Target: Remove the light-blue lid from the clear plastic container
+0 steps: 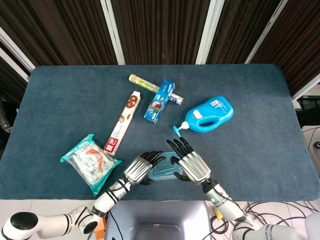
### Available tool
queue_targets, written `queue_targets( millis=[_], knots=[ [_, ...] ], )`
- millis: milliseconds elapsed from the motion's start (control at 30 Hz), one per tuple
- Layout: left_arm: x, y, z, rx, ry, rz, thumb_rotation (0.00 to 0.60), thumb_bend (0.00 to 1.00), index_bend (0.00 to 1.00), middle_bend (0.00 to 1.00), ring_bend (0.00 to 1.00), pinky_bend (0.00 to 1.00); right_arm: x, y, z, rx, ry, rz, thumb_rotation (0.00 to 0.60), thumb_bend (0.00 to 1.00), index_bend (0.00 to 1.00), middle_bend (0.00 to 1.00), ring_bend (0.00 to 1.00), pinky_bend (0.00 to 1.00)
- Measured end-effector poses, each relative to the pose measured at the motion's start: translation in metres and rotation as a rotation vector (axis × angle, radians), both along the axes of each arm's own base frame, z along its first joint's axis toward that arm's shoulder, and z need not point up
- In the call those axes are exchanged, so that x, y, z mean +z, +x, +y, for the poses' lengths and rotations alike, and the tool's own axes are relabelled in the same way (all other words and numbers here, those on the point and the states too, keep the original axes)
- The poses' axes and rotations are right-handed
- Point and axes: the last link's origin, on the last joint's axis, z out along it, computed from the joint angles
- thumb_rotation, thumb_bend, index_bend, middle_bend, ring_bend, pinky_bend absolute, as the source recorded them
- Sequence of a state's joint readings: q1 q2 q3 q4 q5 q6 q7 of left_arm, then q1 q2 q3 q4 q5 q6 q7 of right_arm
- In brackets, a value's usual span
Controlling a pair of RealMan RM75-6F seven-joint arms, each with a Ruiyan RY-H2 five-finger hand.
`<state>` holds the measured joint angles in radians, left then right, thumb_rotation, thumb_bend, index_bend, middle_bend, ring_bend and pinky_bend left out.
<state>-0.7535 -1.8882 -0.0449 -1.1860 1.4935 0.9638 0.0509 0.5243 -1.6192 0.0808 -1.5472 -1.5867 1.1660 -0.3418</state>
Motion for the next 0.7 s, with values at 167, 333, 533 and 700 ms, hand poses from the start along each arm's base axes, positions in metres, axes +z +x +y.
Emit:
queue_targets(
  millis=[167, 333, 533, 700],
  knots=[
    [0.000, 0.000, 0.000, -0.001, 0.001, 0.002, 0.600, 0.26, 0.18, 0.32, 0.26, 0.25, 0.001, 0.002, 0.000, 0.002, -0.003, 0.001, 0.600, 0.20, 0.51, 0.01, 0.00, 0.00],
    [0.002, 0.002, 0.000, 0.001, 0.003, -0.011, 0.600, 0.26, 0.18, 0.32, 0.26, 0.25, -0.004, -0.001, -0.001, 0.001, 0.007, 0.017, 0.600, 0.20, 0.51, 0.01, 0.00, 0.00],
    [0.004, 0.004, -0.002, 0.007, 0.001, -0.032, 0.600, 0.26, 0.18, 0.32, 0.26, 0.25, -0.018, 0.000, 0.001, 0.004, 0.035, 0.016, 0.600, 0.22, 0.55, 0.04, 0.00, 0.00],
    [0.004, 0.005, -0.003, 0.007, -0.001, -0.037, 0.600, 0.26, 0.18, 0.32, 0.26, 0.23, -0.032, 0.002, 0.005, 0.036, 0.049, 0.015, 0.600, 0.36, 0.62, 0.08, 0.00, 0.00]
  ],
)
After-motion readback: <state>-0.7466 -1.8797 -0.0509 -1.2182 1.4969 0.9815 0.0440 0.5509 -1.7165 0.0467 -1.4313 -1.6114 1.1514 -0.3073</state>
